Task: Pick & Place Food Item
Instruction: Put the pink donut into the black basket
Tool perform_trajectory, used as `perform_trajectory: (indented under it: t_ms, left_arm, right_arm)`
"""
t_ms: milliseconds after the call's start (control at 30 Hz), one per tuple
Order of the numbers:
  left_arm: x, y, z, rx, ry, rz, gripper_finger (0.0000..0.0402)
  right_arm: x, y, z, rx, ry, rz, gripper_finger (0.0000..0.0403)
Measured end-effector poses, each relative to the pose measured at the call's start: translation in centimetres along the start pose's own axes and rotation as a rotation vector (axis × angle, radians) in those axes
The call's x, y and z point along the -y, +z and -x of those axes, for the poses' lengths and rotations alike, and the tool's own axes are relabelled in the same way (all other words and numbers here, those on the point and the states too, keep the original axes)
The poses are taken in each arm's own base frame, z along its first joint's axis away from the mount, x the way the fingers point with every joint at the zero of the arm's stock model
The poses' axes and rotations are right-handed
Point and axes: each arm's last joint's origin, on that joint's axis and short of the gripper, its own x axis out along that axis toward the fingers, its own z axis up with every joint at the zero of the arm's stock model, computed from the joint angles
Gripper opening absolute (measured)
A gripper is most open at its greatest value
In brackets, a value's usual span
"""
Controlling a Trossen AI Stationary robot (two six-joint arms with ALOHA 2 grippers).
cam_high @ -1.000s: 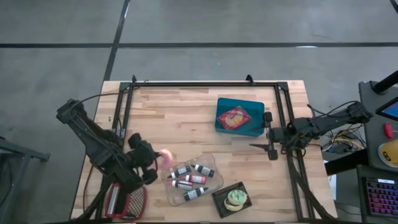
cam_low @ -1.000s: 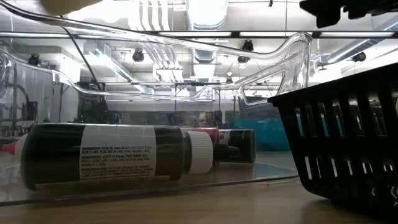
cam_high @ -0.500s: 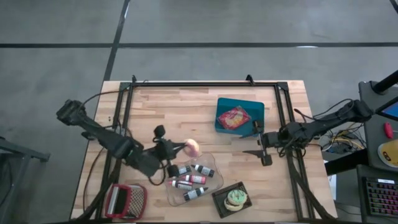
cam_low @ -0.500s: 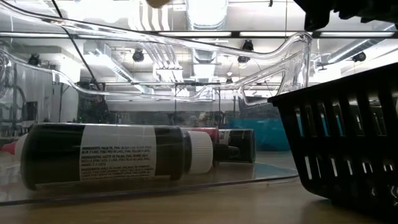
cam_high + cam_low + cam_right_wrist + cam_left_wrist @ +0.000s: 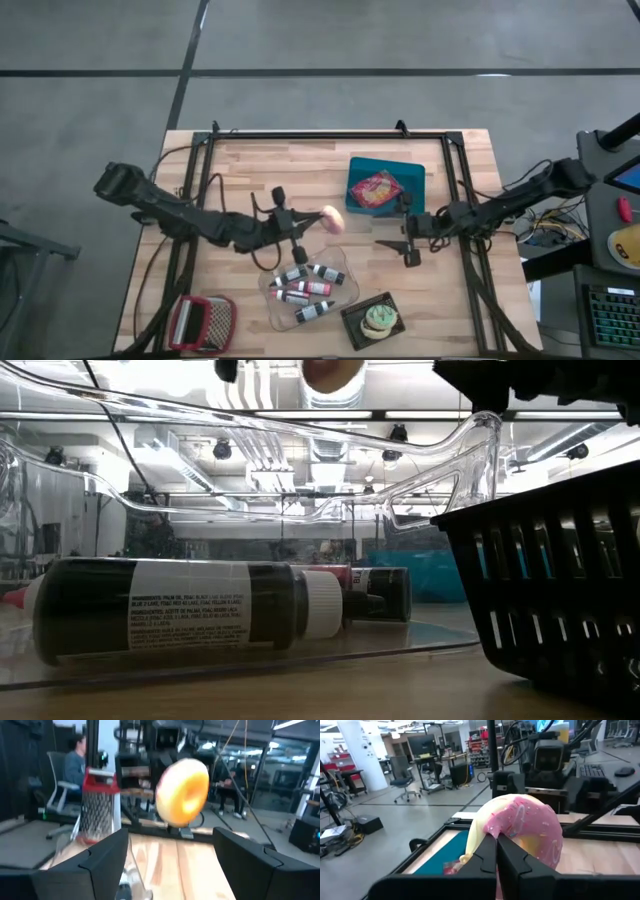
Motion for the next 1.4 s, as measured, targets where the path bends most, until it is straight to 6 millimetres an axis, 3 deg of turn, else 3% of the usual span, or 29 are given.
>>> perform_trajectory:
  t_ms: [400, 833, 1100, 1400]
  left_arm:
    - [-0.1, -2.0, -4.1, 0.055, 0.012, -0.028, 0.0]
    - [-0.8, -2.4, -4.7, 0.062, 0.028, -0.017, 0.0]
    - [-0.7, -3.9, -6.4, 0.065, 0.018, -0.001, 0.0]
    - [-0.7, -3.5, -6.9, 0.082, 0.018, -0.003, 0.0]
  right_arm:
    - [0.3, -1.3, -2.2, -0.007, -0.066, -0.027, 0.0304]
    - [1.2, -1.3, -2.4, 0.013, -0.1, -0.075, 0.0304]
    - [1.2, -1.1, -3.2, 0.006, -0.103, -0.076, 0.0304]
    - [1.9, -2.3, -4.0, -0.038, -0.141, -0.104, 0.0304]
